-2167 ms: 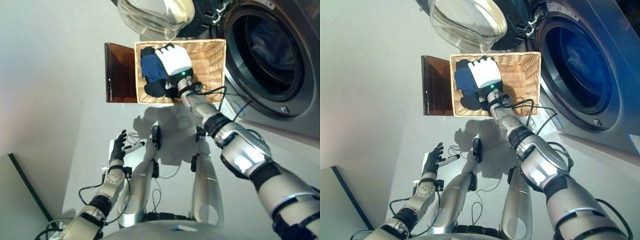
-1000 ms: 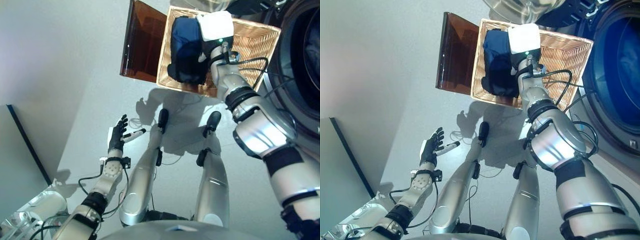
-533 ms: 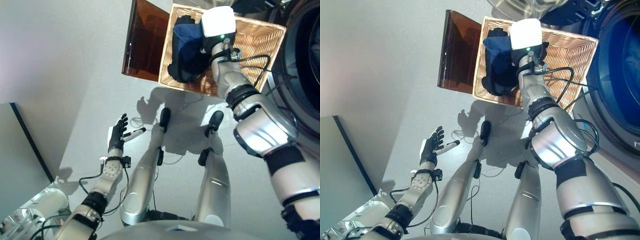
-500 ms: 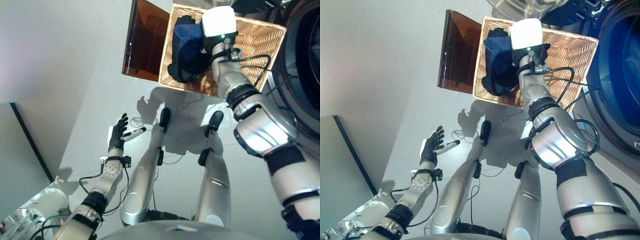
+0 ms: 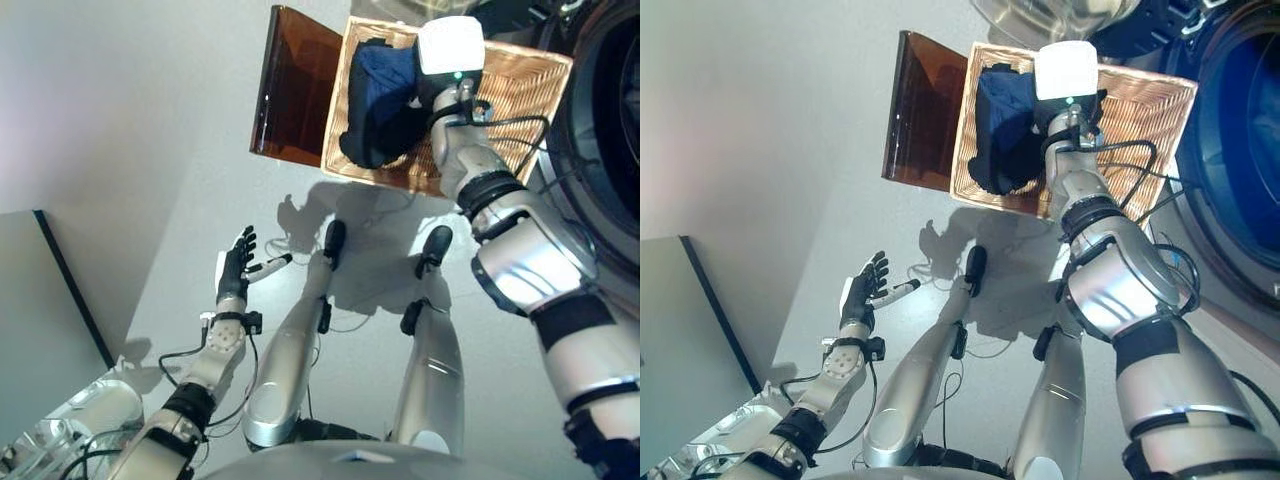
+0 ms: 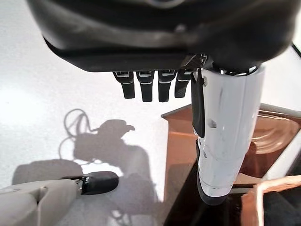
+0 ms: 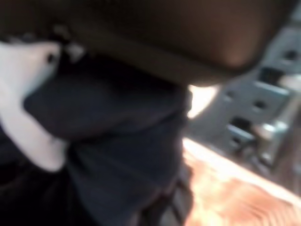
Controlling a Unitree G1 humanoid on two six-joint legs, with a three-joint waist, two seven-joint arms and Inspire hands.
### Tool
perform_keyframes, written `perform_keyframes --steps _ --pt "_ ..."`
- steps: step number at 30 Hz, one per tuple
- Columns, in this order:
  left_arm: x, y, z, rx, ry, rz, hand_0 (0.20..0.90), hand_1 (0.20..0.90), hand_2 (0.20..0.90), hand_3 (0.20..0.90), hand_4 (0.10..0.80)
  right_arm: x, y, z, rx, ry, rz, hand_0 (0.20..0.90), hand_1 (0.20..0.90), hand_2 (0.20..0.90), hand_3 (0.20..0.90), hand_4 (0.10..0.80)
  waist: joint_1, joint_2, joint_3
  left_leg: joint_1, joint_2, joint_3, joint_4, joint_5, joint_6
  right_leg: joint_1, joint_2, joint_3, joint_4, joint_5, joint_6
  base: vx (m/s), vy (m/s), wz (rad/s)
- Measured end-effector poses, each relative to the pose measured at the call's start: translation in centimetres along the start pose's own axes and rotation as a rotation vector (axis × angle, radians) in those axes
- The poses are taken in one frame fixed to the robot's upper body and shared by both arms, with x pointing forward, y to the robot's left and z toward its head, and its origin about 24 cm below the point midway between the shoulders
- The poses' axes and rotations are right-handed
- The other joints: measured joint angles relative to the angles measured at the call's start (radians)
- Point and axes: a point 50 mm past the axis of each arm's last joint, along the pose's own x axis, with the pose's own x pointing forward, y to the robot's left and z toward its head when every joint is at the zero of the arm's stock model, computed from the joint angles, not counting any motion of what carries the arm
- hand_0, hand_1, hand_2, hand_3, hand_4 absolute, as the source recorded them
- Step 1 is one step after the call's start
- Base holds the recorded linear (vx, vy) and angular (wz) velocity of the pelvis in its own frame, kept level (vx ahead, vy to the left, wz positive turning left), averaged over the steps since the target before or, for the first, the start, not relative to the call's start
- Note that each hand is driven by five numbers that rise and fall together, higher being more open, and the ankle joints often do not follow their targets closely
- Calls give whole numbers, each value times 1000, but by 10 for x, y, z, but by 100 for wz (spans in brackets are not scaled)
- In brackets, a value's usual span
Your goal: Pick up the clothes and place them into the washing machine
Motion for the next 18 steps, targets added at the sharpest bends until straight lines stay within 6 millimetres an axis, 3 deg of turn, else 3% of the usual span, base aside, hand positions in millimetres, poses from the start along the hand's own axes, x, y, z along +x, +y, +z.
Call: perform_keyframes --steps 12,18 --pt "-4 5 -17 27 68 19 900 900 900 900 800 -15 15 -13 394 137 -41 200 200 200 200 300 -86 -1 1 83 0 41 -12 -10 11 88 10 38 -66 30 14 31 -16 -13" --pt "-9 7 -26 47 102 23 900 900 900 900 800 -27 27 -29 701 265 -57 200 200 200 200 300 -116 -2 1 156 2 69 -41 -12 16 152 18 61 -110 45 22 50 -15 -10"
